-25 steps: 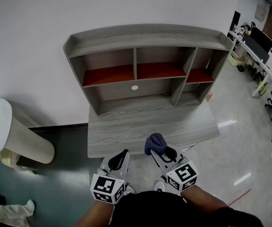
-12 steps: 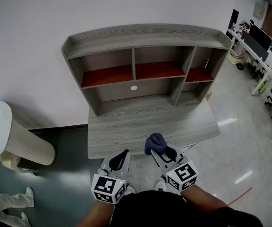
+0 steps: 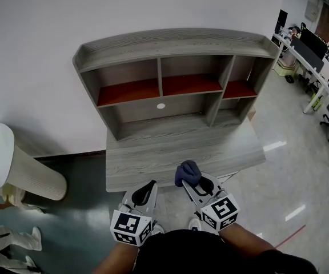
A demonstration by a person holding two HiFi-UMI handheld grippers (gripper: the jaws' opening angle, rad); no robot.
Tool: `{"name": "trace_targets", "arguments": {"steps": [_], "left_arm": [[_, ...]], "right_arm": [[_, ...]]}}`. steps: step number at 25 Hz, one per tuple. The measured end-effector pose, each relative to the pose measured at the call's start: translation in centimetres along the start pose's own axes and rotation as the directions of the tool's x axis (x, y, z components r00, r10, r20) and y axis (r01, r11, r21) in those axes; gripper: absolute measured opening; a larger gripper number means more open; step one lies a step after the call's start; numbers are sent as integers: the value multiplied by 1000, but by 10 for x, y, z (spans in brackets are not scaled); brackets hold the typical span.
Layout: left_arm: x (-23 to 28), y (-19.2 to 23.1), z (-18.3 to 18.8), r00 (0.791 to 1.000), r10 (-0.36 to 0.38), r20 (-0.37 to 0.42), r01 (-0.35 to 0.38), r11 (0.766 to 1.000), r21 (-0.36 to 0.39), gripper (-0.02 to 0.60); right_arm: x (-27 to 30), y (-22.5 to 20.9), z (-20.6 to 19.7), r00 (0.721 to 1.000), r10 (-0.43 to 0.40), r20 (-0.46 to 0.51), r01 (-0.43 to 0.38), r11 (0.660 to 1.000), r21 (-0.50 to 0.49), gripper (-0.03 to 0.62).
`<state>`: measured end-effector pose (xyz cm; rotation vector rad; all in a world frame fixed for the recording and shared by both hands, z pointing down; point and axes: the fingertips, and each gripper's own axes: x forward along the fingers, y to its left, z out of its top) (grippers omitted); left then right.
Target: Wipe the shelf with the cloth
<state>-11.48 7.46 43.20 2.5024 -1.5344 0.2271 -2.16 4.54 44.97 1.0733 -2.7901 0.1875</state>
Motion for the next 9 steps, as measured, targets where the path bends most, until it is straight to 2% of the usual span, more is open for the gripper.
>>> {"name": "trace_targets", "arguments": {"steps": [9], "left_arm": [[-2, -1, 2, 1000, -2, 2, 2, 1000, 1, 9]], "right_arm": [[-2, 2, 1, 1000, -3, -2, 3, 1000, 1, 129]]}}
